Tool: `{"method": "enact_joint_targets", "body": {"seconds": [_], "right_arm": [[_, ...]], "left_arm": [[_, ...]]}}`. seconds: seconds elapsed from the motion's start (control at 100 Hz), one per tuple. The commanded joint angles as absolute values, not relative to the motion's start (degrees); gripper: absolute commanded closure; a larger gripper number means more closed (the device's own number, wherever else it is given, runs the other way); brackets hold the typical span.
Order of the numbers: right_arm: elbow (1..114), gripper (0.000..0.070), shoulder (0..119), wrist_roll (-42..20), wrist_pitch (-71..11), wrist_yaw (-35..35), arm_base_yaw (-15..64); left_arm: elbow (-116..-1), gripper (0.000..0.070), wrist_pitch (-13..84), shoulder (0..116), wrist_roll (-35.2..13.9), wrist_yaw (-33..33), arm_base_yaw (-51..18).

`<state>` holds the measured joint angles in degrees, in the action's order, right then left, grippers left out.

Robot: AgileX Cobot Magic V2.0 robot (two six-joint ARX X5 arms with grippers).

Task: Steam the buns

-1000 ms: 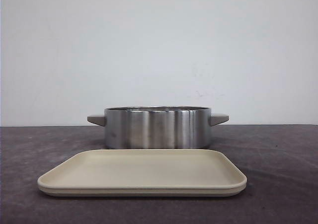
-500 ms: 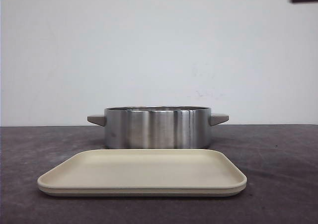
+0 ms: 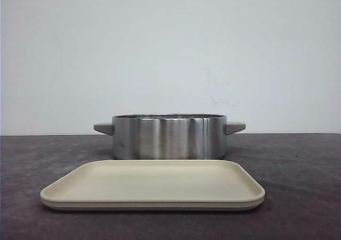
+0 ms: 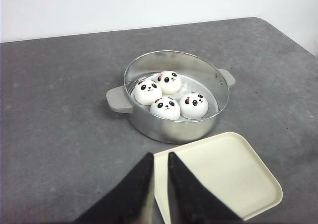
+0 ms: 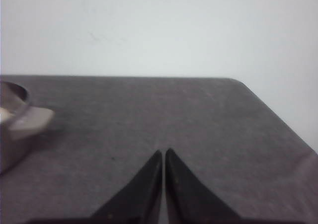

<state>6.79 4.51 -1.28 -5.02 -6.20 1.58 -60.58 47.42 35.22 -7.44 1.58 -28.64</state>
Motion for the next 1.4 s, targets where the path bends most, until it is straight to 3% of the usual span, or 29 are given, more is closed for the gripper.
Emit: {"method": "enact_joint_targets", "body": {"seconds": [0.0,0.2,0.4,1.39], "right_arm": [[5.3,0.0696,3.9,-0.8,-4.6,-6.0,0.6],[0.8,0.0696,0.7,-1.1,-4.3,-5.4,0.1],[0.7,0.0696,0.2,-0.8,-10.2,-4.8,0.0],[0.7,0.0696,0.2,1.3,-9.0,-4.1,0.0]], "left_arm": [[-61.3,0.07,46.7,35.5,-7.1,1.7,-28.9],[-61.3,0.07,46.7,35.5,-7.1,1.7,-28.9],[-61.3,0.07,46.7,35.5,-7.1,1.7,-28.9],[-61.3,0.07,46.7,35.5,-7.1,1.7,-28.9]]}}
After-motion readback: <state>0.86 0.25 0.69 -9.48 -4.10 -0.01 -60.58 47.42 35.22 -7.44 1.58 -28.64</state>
